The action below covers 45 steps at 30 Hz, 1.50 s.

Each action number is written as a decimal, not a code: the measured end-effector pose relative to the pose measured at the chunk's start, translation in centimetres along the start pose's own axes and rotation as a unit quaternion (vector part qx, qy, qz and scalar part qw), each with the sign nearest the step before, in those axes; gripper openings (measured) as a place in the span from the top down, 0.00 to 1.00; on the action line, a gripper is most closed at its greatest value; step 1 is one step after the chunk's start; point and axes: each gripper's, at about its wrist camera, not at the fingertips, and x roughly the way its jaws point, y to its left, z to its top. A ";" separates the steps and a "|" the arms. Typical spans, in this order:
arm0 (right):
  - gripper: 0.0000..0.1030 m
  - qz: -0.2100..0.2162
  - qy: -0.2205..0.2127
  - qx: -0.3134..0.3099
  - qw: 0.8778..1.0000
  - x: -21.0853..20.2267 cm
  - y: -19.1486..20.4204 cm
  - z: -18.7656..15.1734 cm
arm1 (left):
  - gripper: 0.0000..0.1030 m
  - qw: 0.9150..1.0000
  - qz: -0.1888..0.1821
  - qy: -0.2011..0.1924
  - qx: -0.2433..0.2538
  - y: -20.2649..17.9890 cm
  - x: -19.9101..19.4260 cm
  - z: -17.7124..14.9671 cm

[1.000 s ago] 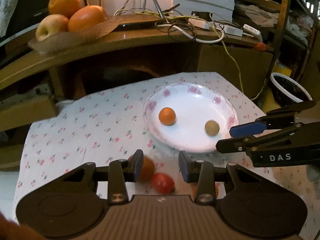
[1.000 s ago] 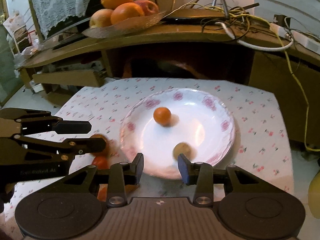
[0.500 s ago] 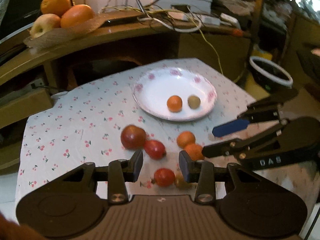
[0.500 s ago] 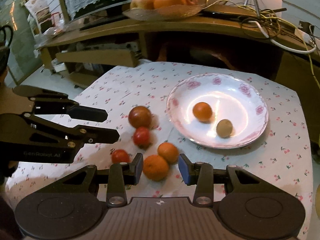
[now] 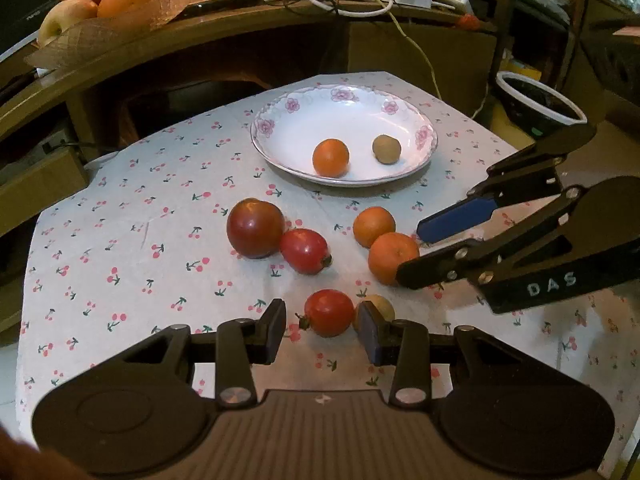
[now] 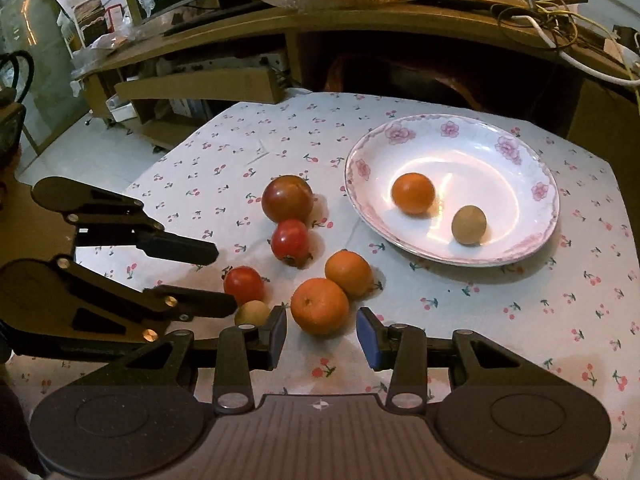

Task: Organize fruits
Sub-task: 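Grasp a red tomato with the left tool while the right tool grasps an orange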

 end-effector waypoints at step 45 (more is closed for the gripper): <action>0.65 -0.005 0.022 0.042 0.999 -0.2 -2.2 -1.0 | 0.46 0.991 -0.046 0.018 -0.122 3.6 1.6 -0.1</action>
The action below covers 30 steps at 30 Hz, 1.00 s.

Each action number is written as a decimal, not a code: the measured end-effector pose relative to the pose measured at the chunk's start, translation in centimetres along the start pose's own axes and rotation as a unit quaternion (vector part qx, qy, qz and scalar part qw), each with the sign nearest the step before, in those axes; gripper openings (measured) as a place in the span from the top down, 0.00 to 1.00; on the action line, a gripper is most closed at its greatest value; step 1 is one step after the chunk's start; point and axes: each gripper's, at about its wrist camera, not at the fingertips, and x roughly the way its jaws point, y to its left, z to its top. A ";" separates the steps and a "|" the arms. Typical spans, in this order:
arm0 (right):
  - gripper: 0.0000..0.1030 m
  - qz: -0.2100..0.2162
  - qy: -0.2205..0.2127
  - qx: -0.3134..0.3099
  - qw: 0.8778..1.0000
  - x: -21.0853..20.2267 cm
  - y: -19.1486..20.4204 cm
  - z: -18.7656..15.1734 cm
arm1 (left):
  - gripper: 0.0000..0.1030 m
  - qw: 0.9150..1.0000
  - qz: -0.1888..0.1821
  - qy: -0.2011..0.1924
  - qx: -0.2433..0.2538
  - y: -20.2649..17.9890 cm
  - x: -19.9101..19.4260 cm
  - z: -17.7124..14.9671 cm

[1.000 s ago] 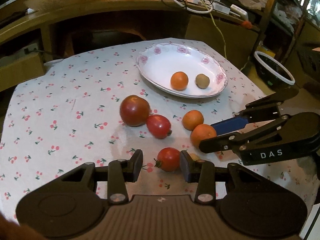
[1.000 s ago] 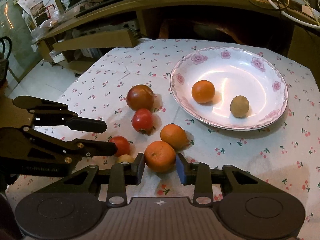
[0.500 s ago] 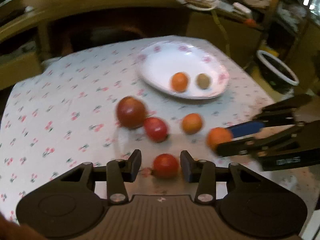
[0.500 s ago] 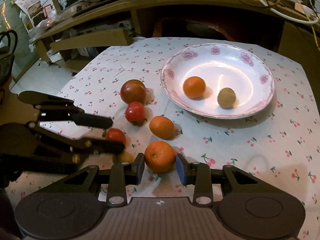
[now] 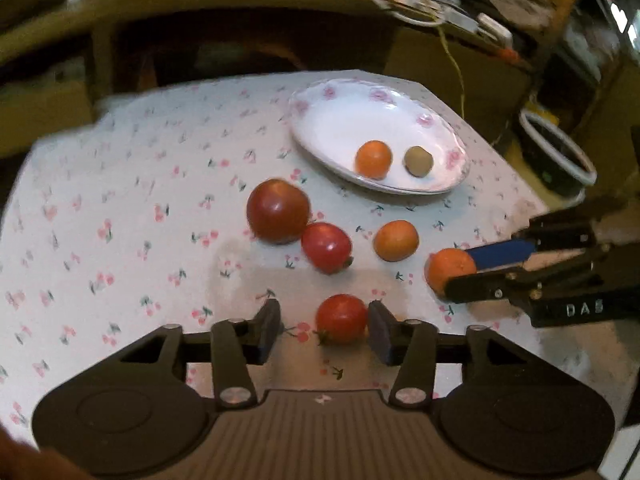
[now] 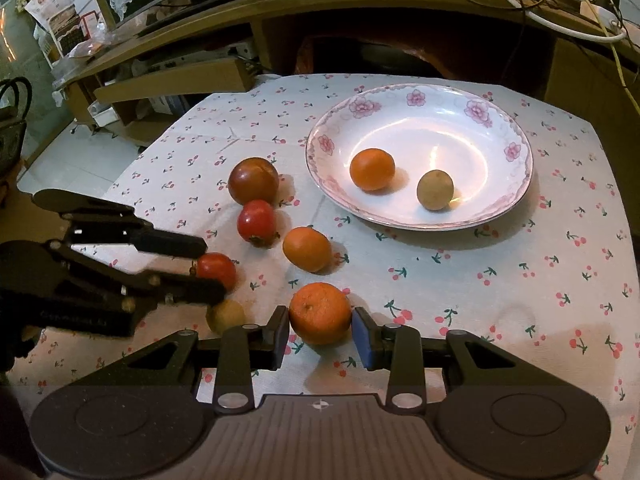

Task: Organize fruits
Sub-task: 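Grasp a red tomato with the left tool while the right tool grasps an orange, then carry the tomato and orange over the plate with both tools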

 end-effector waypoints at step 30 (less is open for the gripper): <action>0.68 -0.080 -0.055 0.027 0.995 -4.3 1.6 -1.5 | 0.68 0.992 0.067 -0.007 0.111 -5.4 1.1 -1.0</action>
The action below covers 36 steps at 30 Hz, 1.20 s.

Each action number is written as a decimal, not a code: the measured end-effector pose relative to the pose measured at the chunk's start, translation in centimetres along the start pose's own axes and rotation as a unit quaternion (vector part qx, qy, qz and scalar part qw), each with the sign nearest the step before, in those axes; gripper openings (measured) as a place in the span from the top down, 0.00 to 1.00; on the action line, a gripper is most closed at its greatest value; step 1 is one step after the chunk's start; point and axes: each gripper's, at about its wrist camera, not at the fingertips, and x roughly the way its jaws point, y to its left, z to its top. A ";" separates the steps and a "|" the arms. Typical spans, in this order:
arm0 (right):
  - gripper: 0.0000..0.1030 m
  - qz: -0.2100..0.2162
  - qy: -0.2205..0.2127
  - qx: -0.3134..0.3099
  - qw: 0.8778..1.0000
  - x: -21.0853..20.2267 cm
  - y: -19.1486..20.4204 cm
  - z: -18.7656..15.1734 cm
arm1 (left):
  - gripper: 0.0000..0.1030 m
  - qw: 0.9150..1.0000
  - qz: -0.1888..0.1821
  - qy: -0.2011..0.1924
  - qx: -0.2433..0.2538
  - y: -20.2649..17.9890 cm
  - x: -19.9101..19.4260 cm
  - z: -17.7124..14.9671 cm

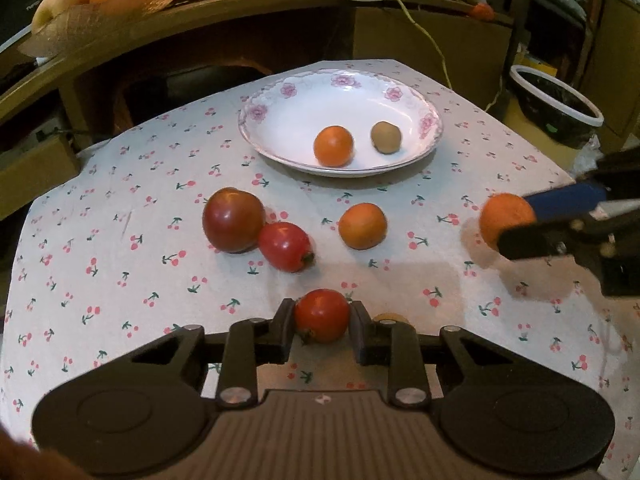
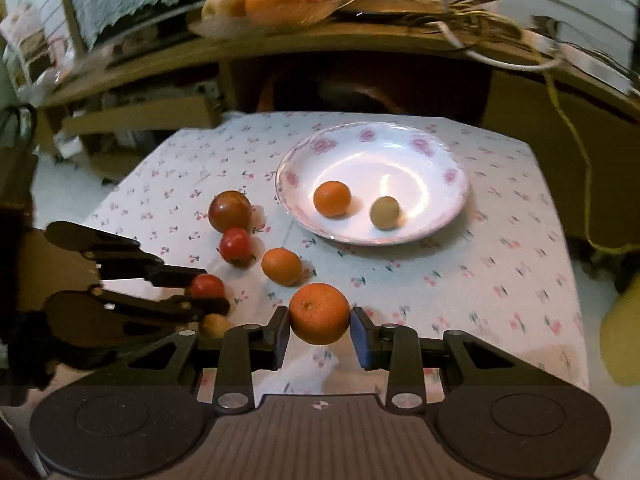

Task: Organize fruits
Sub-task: 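Carry the tomato and orange over the plate with both tools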

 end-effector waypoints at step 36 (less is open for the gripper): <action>0.68 -0.018 -0.051 0.066 0.996 1.7 -5.6 4.9 | 0.68 0.996 0.032 -0.067 0.041 -3.6 2.0 9.5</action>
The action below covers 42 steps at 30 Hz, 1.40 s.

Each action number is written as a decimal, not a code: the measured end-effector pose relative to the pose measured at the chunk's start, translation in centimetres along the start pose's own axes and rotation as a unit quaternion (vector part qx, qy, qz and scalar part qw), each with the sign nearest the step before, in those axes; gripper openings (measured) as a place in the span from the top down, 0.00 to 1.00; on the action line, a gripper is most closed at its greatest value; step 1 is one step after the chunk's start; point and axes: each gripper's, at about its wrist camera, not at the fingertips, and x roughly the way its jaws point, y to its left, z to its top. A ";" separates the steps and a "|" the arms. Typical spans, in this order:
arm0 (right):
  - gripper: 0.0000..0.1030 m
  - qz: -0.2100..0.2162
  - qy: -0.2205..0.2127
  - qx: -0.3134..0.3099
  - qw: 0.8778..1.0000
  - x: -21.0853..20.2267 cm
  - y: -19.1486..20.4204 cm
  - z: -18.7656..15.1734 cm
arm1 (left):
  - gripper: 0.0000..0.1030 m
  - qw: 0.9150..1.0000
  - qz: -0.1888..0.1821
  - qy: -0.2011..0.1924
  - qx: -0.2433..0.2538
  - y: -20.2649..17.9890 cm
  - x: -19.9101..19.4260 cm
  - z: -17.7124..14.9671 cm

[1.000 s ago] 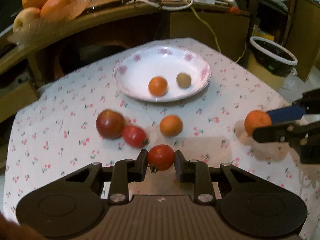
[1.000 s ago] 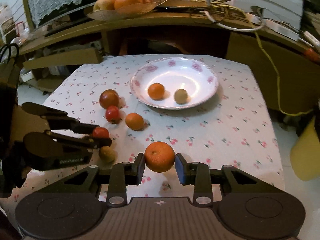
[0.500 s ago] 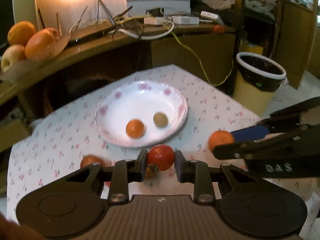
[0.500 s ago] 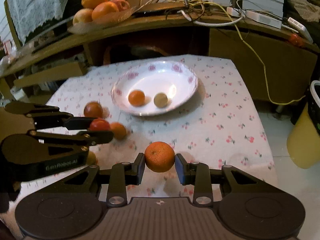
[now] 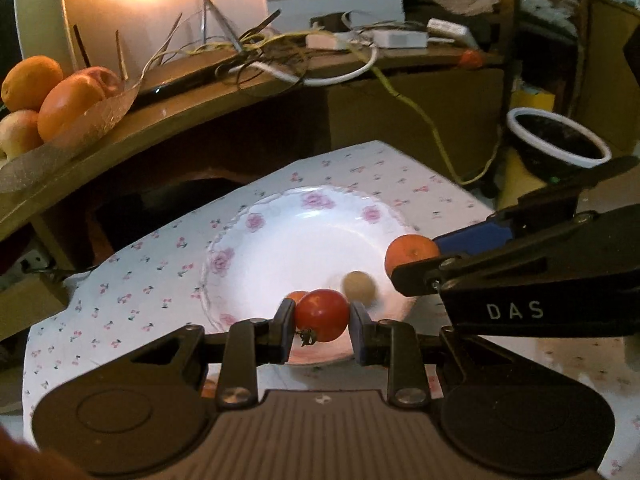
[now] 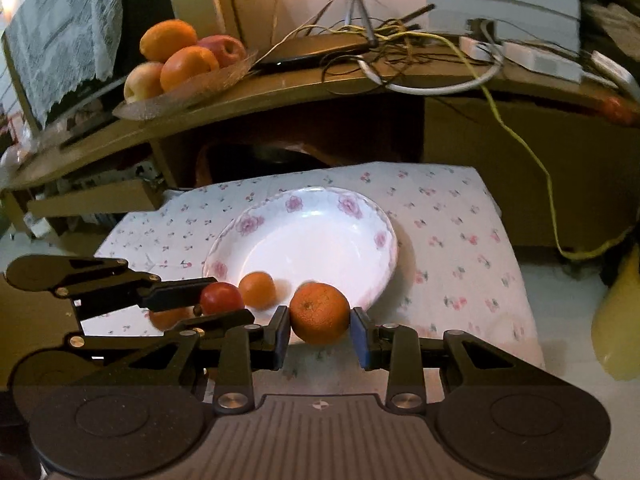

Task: Organize fruits
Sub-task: 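Carry the tomato and orange over the plate with both tools, then open both tools to release the tomato and orange into the plate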

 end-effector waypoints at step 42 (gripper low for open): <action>0.44 -0.028 -0.022 -0.043 0.998 3.8 -0.5 2.6 | 0.54 0.998 0.028 -0.020 -0.058 3.4 0.0 0.9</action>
